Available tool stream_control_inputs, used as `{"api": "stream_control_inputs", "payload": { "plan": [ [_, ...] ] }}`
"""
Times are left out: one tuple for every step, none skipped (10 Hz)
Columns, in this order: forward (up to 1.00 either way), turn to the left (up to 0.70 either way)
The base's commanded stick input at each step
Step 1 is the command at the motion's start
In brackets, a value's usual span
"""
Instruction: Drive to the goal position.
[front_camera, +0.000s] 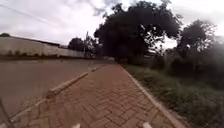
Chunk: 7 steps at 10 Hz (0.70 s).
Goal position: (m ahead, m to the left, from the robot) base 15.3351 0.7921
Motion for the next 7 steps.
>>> {"api": "stream_control_inputs", "payload": {
  "plan": [
    [0.50, 0.00],
    [0.50, 0.00],
    [0.50, 0.00],
    [0.50, 0.00],
    [0.50, 0.00],
    [0.50, 0.00],
    [0.50, 0.00]
  ]
}}
